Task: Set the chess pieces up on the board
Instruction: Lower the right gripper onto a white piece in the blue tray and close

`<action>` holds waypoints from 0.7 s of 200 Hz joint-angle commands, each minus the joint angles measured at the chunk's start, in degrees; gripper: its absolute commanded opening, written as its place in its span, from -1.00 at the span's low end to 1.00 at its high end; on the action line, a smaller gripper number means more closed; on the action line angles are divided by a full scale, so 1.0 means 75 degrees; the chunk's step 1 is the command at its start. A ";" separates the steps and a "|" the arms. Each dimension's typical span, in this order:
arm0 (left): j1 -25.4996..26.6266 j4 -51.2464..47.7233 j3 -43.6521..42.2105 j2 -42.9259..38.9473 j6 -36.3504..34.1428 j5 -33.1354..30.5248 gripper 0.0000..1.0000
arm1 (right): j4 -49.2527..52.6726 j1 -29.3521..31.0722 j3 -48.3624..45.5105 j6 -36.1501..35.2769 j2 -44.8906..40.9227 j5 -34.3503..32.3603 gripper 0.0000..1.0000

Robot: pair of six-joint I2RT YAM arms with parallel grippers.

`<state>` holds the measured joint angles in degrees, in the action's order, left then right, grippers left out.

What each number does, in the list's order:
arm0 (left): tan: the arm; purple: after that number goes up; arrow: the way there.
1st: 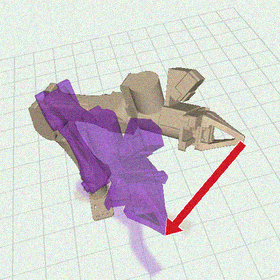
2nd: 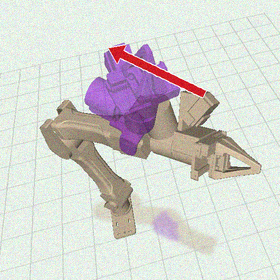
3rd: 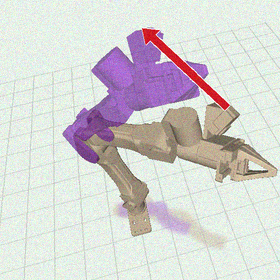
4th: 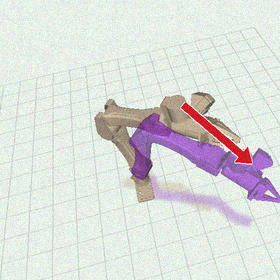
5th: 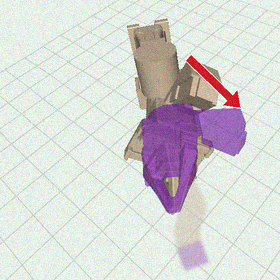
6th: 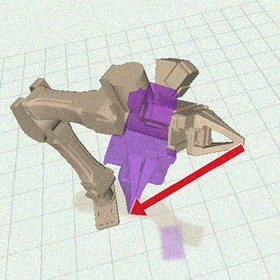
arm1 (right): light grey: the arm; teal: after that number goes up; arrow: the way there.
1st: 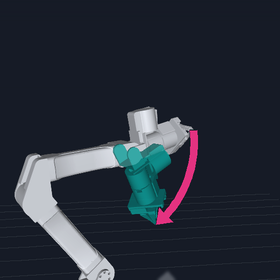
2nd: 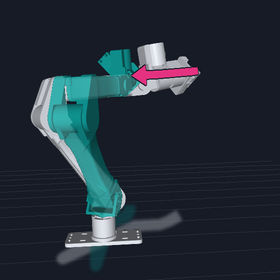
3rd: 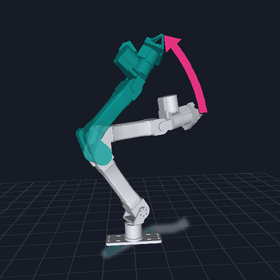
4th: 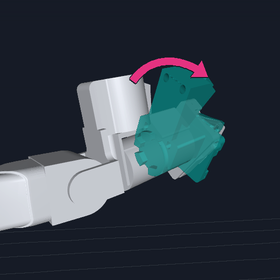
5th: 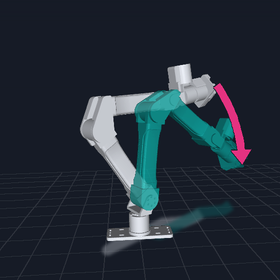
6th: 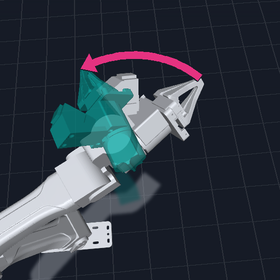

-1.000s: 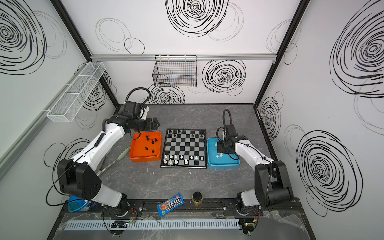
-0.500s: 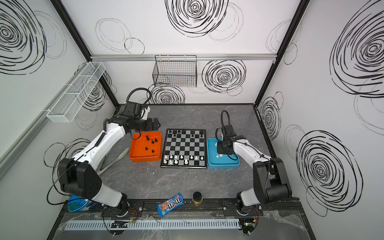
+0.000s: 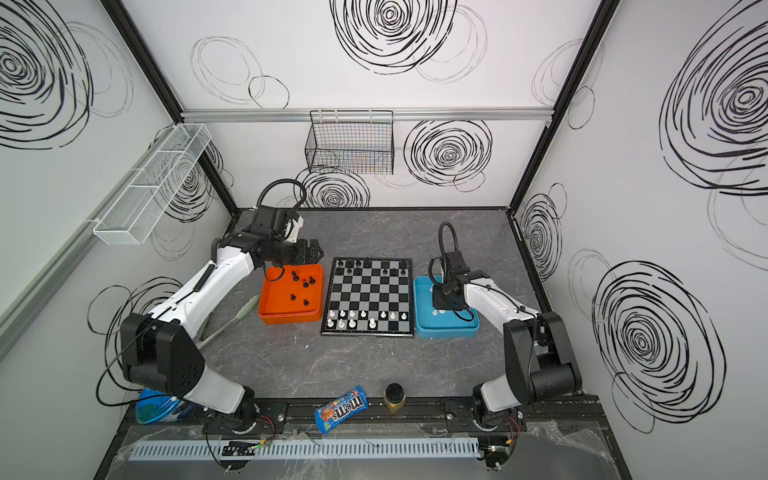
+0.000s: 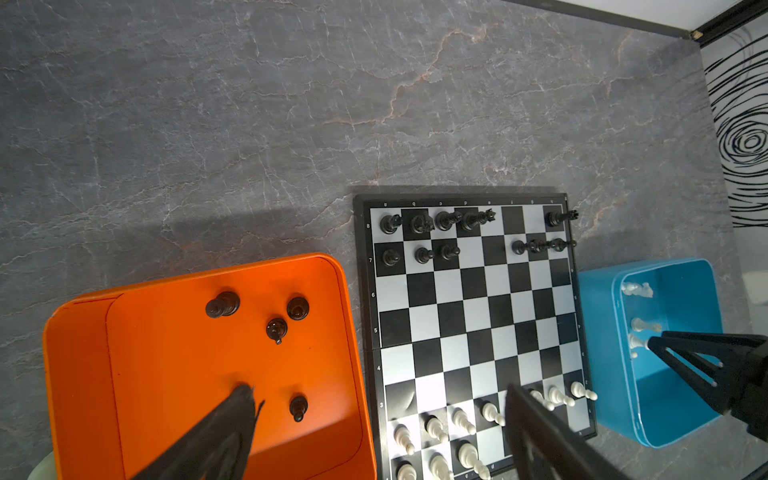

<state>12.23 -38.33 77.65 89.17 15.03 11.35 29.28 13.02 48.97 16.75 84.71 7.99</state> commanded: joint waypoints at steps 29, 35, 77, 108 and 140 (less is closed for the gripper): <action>0.0048 0.0282 -0.0111 0.0030 0.0025 0.0052 0.92 | 0.0080 0.0006 -0.0033 0.0088 0.0292 -0.0185 -0.30; 0.0057 0.0290 -0.0120 0.0029 0.0027 0.0057 0.92 | 0.0090 0.0005 -0.0035 0.0094 0.0298 -0.0186 -0.32; 0.0080 0.0334 -0.0190 0.0071 0.0036 0.0083 0.92 | 0.0171 0.0011 0.0021 0.0086 0.0351 -0.0219 -0.42; 0.0089 0.0364 -0.0192 0.0111 0.0052 0.0124 0.92 | 0.0241 0.0011 0.0034 0.0079 0.0343 -0.0210 -0.54; 0.0116 0.0387 -0.0244 0.0088 0.0062 0.0145 0.92 | 0.0308 0.0034 0.0087 0.0095 0.0311 -0.0148 -0.61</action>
<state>12.64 -37.34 76.75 89.56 15.14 11.60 29.69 13.02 48.97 16.97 87.00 7.35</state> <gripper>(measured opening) 0.959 0.202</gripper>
